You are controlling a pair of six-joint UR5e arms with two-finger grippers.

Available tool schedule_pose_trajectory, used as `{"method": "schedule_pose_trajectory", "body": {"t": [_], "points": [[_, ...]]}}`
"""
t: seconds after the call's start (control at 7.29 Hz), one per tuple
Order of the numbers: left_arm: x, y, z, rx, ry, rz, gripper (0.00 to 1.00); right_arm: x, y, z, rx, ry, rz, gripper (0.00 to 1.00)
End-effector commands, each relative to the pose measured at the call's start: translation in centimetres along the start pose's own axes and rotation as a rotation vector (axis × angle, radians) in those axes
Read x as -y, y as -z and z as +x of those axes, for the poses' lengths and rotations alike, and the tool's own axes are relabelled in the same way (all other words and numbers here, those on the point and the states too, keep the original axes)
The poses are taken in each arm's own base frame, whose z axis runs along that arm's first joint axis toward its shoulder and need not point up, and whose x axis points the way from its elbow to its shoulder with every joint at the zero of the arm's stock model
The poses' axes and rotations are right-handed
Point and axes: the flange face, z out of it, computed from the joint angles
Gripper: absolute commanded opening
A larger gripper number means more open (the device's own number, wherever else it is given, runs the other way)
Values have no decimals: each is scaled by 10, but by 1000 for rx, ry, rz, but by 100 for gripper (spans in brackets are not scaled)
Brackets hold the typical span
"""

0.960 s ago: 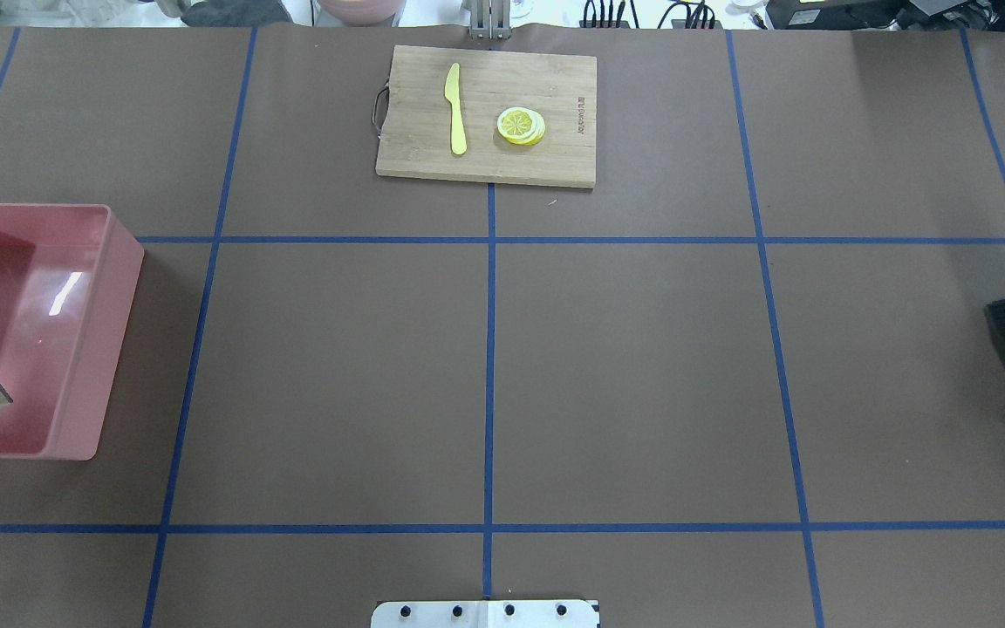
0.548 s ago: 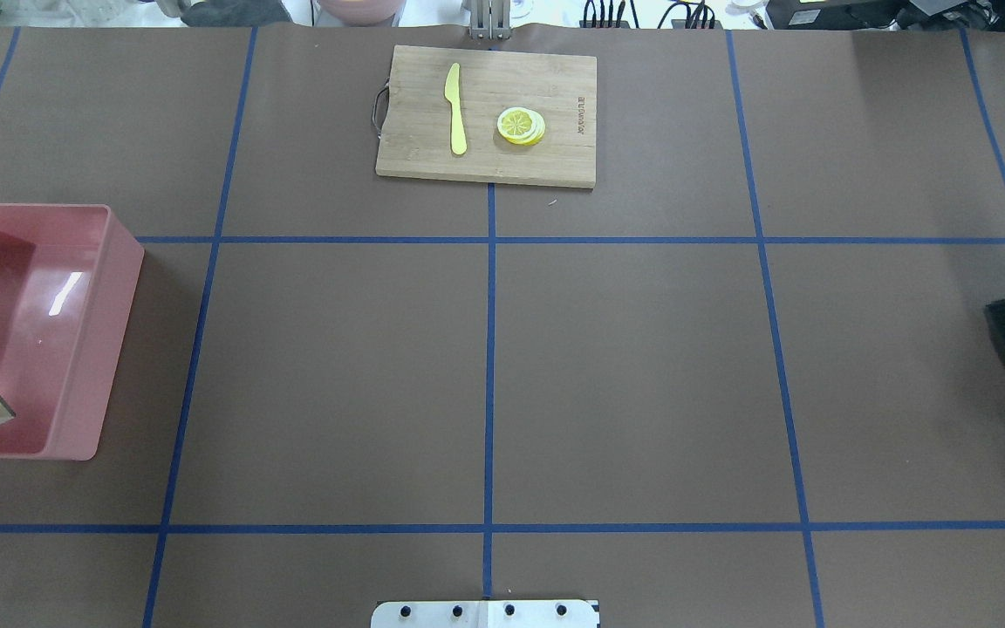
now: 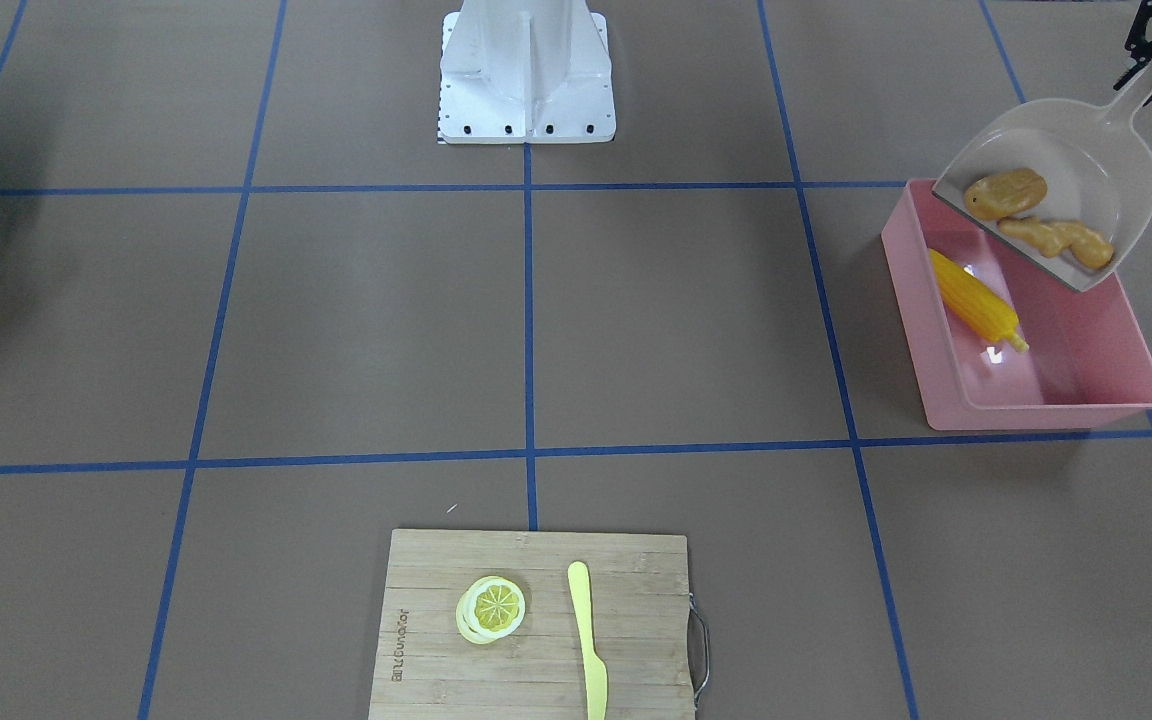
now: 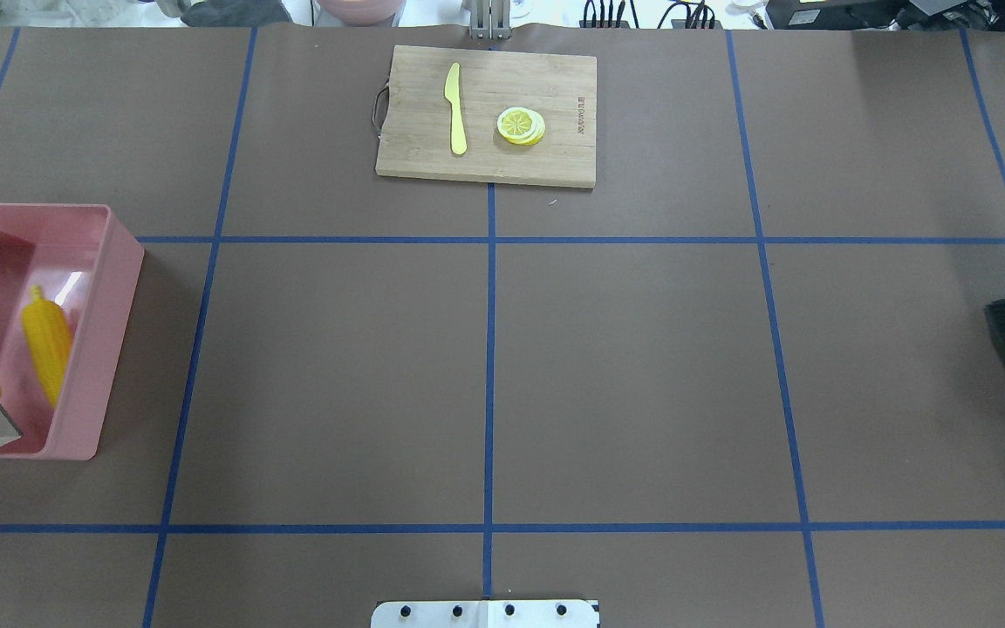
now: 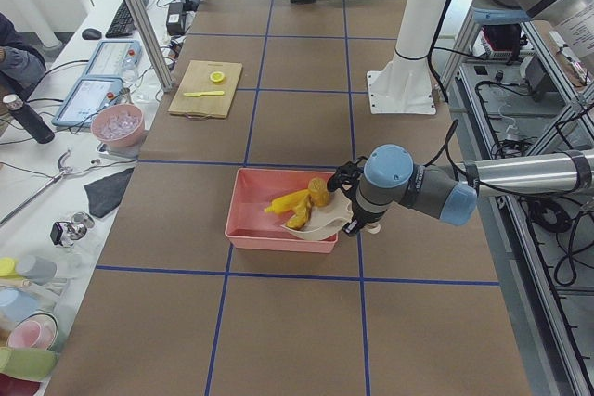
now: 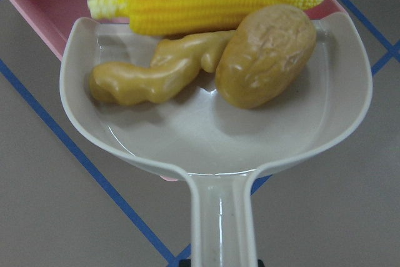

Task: Sweep and dump trash into bin
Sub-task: 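Tilt the dustpan over the pink bin to dump the items with the left gripper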

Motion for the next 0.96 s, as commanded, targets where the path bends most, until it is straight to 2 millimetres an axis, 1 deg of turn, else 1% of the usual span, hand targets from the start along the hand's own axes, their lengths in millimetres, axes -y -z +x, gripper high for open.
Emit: {"method": "schedule_pose_trajectory", "body": {"t": [0.0,0.14,0.27,0.41,0.55,0.82], "points": [[-1,0,-2,7,-24,-28,0,-2,32,-7,5,7,72,100],[-1,0,-1,8,-30,-29,0,-3,51,-4,-30,3,120,100],[-1,0,-1,6,-42,-31,0,-5,73,-6,-104,13,180,100],[1,4,2,7,-60,-26,0,-6,88,-6,-121,7,215,100],[5,9,5,7,-73,-12,0,0,104,-10,-119,8,247,100],[12,23,8,23,-81,31,0,-1,117,-8,-113,-3,275,100]]}}
